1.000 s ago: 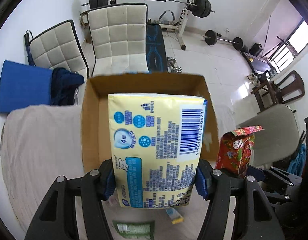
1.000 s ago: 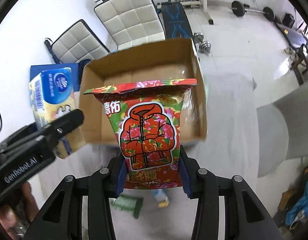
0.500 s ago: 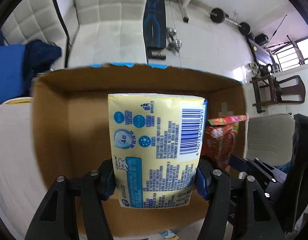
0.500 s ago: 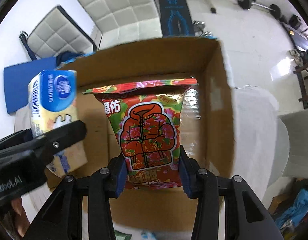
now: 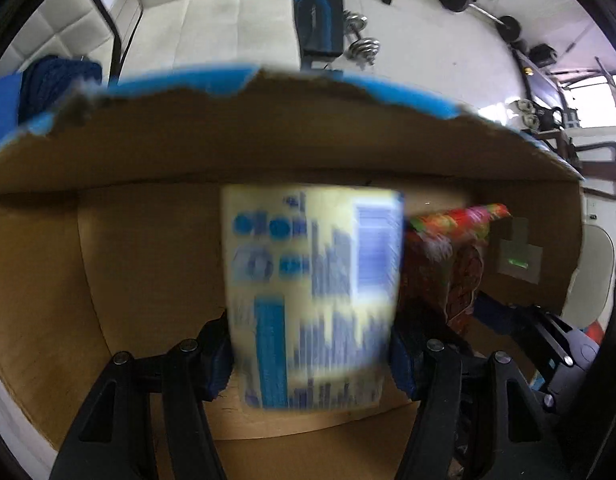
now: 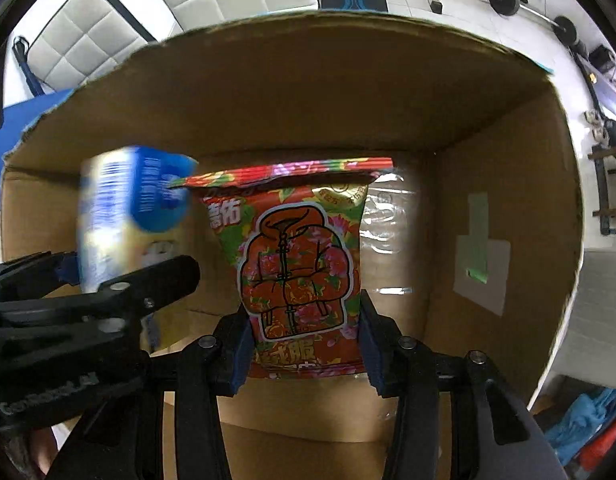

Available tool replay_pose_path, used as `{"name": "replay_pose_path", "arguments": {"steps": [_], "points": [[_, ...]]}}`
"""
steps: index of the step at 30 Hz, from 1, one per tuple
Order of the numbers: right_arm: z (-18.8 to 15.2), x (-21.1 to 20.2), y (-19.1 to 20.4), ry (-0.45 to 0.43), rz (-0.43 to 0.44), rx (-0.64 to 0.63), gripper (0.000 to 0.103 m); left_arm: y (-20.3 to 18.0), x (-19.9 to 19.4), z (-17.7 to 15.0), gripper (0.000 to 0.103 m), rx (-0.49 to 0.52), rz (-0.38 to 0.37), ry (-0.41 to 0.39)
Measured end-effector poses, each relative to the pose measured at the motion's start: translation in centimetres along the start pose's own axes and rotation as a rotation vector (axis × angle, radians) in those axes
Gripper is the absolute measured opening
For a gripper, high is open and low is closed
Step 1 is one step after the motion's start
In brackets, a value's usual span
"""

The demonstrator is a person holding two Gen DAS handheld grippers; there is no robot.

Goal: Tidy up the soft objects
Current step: 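Carry both items over the box and release them inside, then withdraw both grippers from the box toward the remaining items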

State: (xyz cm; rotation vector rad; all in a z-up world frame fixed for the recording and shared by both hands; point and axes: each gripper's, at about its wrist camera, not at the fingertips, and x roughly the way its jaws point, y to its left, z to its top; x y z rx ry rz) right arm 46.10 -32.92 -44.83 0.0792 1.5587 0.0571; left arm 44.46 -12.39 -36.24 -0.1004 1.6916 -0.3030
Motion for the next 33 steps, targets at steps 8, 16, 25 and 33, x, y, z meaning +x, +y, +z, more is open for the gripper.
{"name": "replay_pose_path", "arguments": {"steps": [8, 16, 25, 33], "points": [[-0.2, -0.2, -0.2, 0.01, -0.007, -0.005, 0.07, -0.6, -1.9, -1.2, 0.093, 0.014, 0.047, -0.049], [-4.3, -4.3, 1.1, -0.025, -0.017, 0.004, 0.103, 0.0, -5.5, -4.9, 0.103, 0.05, 0.129, -0.17], [-10.4, -8.3, 3.1, -0.095, -0.044, 0.016, 0.103, 2.1, -8.5, -10.7, 0.103, 0.087, 0.232, -0.279], [-15.6, -11.7, 4.6, -0.176, -0.058, 0.031, 0.103, 2.4, -11.7, -16.7, 0.103, 0.058, 0.194, -0.366]]}}
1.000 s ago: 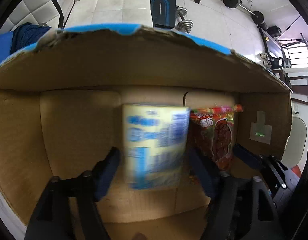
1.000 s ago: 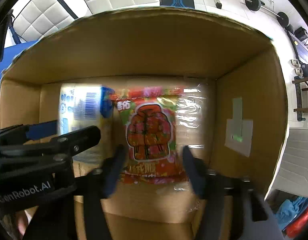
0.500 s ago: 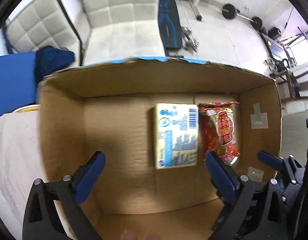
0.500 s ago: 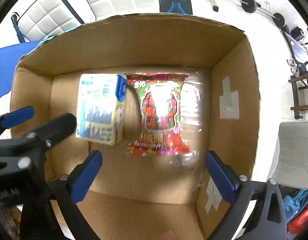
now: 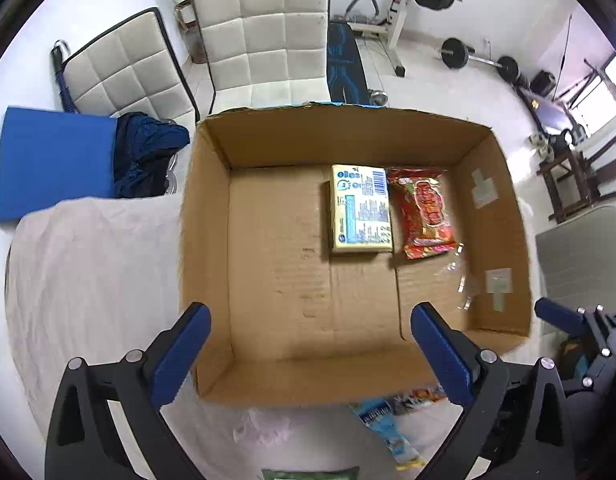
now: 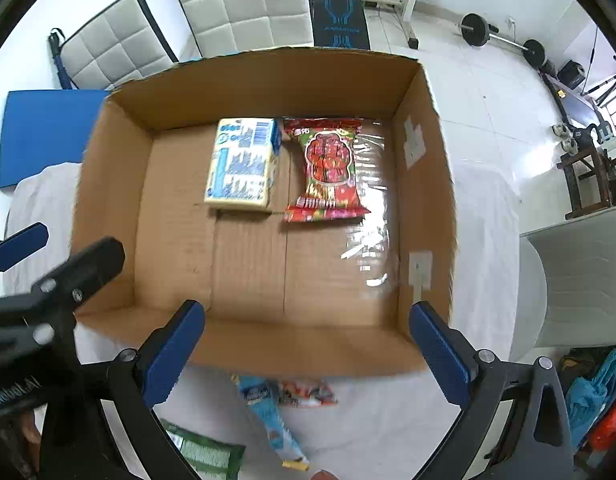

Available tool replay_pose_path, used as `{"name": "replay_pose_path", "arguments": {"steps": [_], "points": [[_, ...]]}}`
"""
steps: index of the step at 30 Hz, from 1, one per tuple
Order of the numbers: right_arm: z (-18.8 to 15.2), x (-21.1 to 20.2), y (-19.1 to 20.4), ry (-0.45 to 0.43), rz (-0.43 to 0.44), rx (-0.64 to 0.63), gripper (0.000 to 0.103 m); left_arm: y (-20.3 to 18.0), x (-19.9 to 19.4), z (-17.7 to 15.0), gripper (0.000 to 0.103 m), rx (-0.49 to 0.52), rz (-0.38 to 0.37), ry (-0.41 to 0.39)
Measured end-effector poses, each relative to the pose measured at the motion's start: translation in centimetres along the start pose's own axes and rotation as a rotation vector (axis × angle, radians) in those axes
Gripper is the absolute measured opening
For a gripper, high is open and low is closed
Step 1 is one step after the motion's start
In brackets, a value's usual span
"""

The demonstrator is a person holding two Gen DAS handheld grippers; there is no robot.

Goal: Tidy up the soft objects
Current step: 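Withdraw both grippers from the box toward the remaining items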

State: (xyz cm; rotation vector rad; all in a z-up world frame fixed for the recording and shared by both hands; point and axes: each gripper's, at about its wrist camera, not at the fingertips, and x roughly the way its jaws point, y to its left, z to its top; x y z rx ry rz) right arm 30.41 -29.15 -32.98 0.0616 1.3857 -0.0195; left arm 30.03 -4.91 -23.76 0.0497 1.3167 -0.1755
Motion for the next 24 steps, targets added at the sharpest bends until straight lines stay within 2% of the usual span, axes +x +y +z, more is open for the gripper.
{"name": "replay_pose_path", "arguments": {"steps": [7, 13, 19, 24], "points": [[-3.8, -4.9, -0.2, -0.081, -0.02, 0.0, 0.103, -0.5, -4.9, -3.5, 0.103, -0.025, 0.013, -0.085], [-6.8, -8.2, -0.3, -0.119, 0.006, -0.009, 0.103, -1.6, -8.3, -6.6, 0.103, -0.026, 0.02, -0.13], [-8.9, -9.9, -0.6, -0.136, 0.032, -0.017, 0.103, -2.4, -9.9, -8.3, 0.103, -0.039, 0.014, -0.139], [-10.6, -9.3, -1.8, -0.105, 0.062, -0.013, 0.103, -1.4, -9.9, -9.9, 0.103, -0.107, -0.006, -0.111]]}}
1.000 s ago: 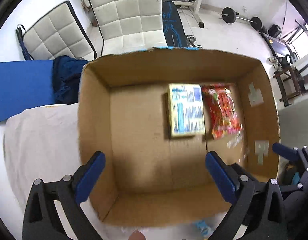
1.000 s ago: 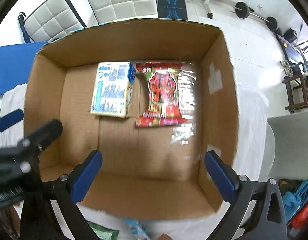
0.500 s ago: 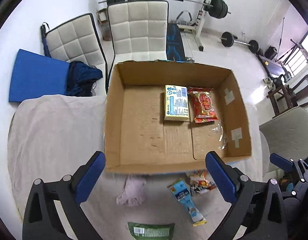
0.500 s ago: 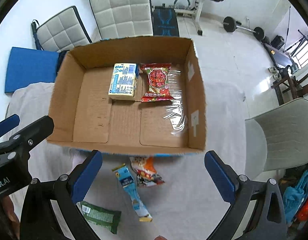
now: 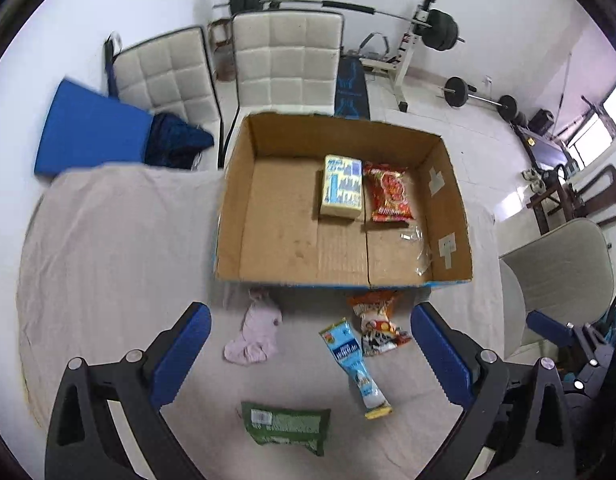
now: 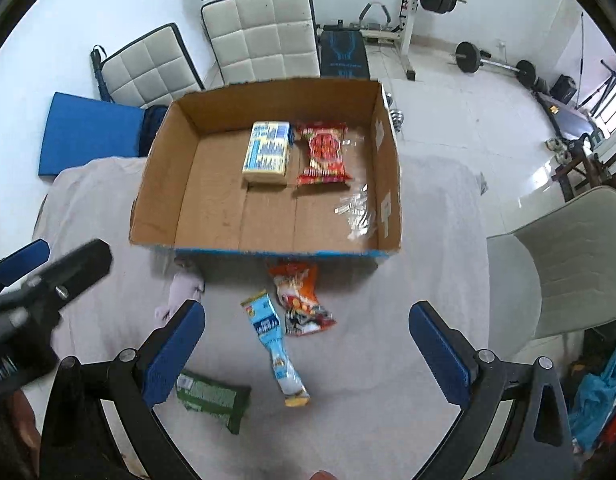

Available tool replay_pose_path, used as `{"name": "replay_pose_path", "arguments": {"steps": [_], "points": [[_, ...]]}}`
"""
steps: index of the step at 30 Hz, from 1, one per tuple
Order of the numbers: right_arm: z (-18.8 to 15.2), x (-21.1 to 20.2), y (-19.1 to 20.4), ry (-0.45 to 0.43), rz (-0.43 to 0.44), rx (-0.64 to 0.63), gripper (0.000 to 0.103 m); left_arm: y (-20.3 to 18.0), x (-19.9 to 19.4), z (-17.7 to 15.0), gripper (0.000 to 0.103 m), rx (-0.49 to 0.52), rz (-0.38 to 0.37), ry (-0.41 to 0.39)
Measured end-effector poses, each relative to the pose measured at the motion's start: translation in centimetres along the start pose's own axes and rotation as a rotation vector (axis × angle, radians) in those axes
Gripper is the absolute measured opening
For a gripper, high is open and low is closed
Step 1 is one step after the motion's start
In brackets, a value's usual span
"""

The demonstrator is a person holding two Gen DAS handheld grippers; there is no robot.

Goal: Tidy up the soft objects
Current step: 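Withdraw both grippers from the box toward the remaining items, then grasp the green snack bag with the left gripper while the right grasps the orange snack bag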

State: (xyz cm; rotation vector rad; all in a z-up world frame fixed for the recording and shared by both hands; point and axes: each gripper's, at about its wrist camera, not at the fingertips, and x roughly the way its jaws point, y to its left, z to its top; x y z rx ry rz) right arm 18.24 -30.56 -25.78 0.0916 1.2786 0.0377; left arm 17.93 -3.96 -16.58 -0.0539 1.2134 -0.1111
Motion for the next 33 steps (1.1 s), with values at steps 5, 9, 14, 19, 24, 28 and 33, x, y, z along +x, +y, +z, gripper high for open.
{"name": "replay_pose_path", "arguments": {"steps": [5, 9, 14, 19, 24, 28, 33], "points": [[-3.5, 4.0, -1.8, 0.121, 0.046, 0.011, 0.103, 2.9, 2.1, -4.2, 0.103, -0.12, -0.004, 0.1], [-6.4, 7.9, -3.0, 0.211, 0.059, 0.023, 0.103, 5.6, 6.1, -9.9, 0.103, -0.25, -0.016, 0.25], [-7.9, 11.1, -3.9, 0.259, 0.055, 0.025, 0.103, 7.7, 11.3, -16.5, 0.103, -0.433, -0.079, 0.447], [-8.0, 13.2, -4.3, 0.288, 0.047, 0.014, 0.103, 8.1, 15.4, -21.0, 0.103, -0.622, -0.164, 0.585], [-7.9, 14.7, -4.2, 0.312, 0.037, -0.006, 0.103, 7.8, 18.0, -20.6, 0.102, -0.683, -0.17, 0.581], [-7.0, 15.5, -3.9, 0.307, 0.046, -0.004, 0.103, 7.7, 19.9, -19.8, 0.073, -0.666, -0.101, 0.599], [-4.7, 16.4, -3.5, 0.244, 0.068, 0.025, 0.103, 4.0, 19.4, -17.5, 0.057, -0.322, 0.045, 0.525]]}}
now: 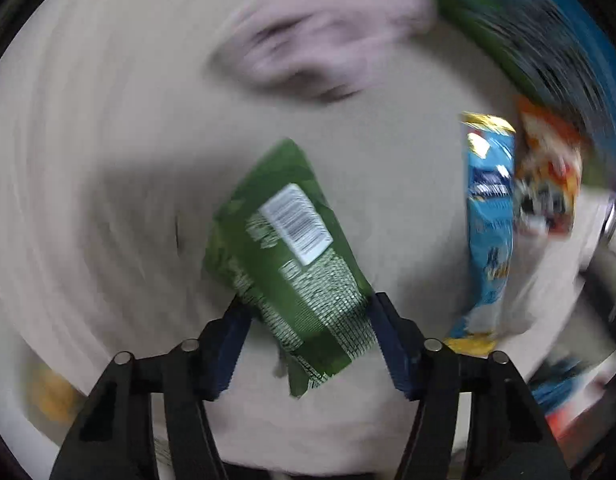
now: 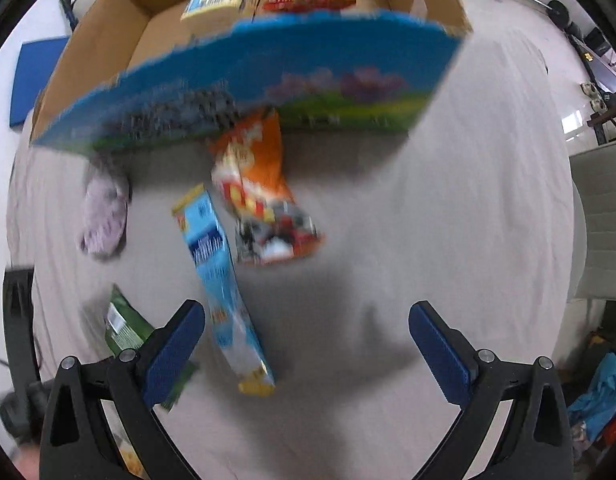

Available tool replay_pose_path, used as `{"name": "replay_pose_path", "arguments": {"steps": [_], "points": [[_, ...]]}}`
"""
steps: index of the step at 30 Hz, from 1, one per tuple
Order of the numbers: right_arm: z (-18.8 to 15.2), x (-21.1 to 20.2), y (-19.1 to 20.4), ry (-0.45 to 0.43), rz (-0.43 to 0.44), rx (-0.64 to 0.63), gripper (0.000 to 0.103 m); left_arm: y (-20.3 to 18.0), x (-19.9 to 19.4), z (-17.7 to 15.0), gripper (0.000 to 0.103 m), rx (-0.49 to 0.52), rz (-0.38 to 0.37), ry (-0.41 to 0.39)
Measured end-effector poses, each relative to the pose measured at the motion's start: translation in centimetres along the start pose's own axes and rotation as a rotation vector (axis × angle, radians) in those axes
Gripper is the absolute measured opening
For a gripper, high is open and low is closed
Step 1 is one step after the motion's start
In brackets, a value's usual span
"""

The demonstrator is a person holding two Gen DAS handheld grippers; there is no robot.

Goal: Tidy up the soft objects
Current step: 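Grasp the green snack bag with the left gripper while the right grasps the orange snack bag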

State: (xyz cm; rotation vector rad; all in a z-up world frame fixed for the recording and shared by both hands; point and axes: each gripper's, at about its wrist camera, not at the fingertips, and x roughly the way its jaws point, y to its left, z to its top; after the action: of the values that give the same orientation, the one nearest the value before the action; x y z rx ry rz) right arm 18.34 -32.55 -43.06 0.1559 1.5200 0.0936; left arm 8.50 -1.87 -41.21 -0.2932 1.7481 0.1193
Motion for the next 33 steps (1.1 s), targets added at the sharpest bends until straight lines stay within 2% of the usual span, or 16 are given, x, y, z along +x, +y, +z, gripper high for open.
{"name": "replay_pose_path", "arguments": {"steps": [1, 4, 6, 8, 10, 11, 13, 15, 18, 21, 24, 27, 29, 30, 31, 33], "points": [[0.6, 0.2, 0.1, -0.012, 0.01, 0.008, 0.103, -1.6, -0.3, 0.0, 0.057, 0.108, 0.065, -0.035], [2.0, 1.2, 0.6, -0.031, 0.021, 0.02, 0.099, -5.1, -0.5, 0.2, 0.057, 0.336, 0.195, -0.098], [2.7, 2.1, 1.1, -0.035, 0.013, 0.021, 0.095, -6.6, -0.5, 0.7, 0.057, 0.431, 0.227, -0.125], [3.2, 3.1, 1.7, -0.035, 0.001, 0.011, 0.081, -7.6, -0.5, 1.6, 0.057, 0.484, 0.248, -0.137], [3.3, 4.1, 2.5, -0.023, -0.013, -0.026, 0.05, -7.5, -0.6, 2.6, 0.058, 0.455, 0.212, -0.104], [3.1, 4.4, 2.7, -0.025, -0.027, -0.034, 0.044, -7.1, -0.6, 3.1, 0.058, 0.416, 0.164, -0.067], [2.7, 4.2, 2.5, -0.035, -0.038, -0.023, 0.041, -5.6, -0.9, 3.6, 0.059, 0.318, 0.042, -0.016], [2.1, 3.9, 1.8, -0.012, -0.049, -0.001, 0.035, -3.7, -1.4, 3.8, 0.059, 0.213, -0.045, 0.008], [0.8, 3.2, -0.1, 0.039, -0.033, 0.044, 0.03, -1.6, -1.6, 2.8, 0.059, 0.122, -0.073, 0.028], [-1.2, 2.5, -2.1, 0.094, -0.028, 0.061, 0.029, -0.9, -1.6, 1.2, 0.059, 0.088, -0.075, 0.026], [-2.7, 2.5, -3.3, 0.159, -0.01, 0.041, 0.03, -1.8, -0.3, -0.6, 0.059, 0.116, -0.04, 0.026], [-3.3, 2.9, -3.7, 0.188, -0.048, 0.027, 0.034, -3.4, 2.1, -1.4, 0.059, 0.144, -0.024, 0.062], [-3.5, 2.8, -3.5, 0.178, -0.048, 0.03, 0.048, -4.6, 3.3, -1.6, 0.059, 0.173, 0.01, 0.069], [-3.5, 2.5, -3.6, 0.167, -0.036, 0.044, 0.06, -4.6, 4.0, -1.2, 0.059, 0.188, 0.035, 0.057], [-3.4, 2.2, -3.8, 0.152, -0.02, 0.065, 0.067, -4.2, 4.3, -1.1, 0.059, 0.207, 0.057, 0.043], [-3.0, 2.1, -3.9, 0.141, -0.023, 0.078, 0.068, -5.1, 5.1, -1.4, 0.059, 0.225, 0.094, 0.027]]}}
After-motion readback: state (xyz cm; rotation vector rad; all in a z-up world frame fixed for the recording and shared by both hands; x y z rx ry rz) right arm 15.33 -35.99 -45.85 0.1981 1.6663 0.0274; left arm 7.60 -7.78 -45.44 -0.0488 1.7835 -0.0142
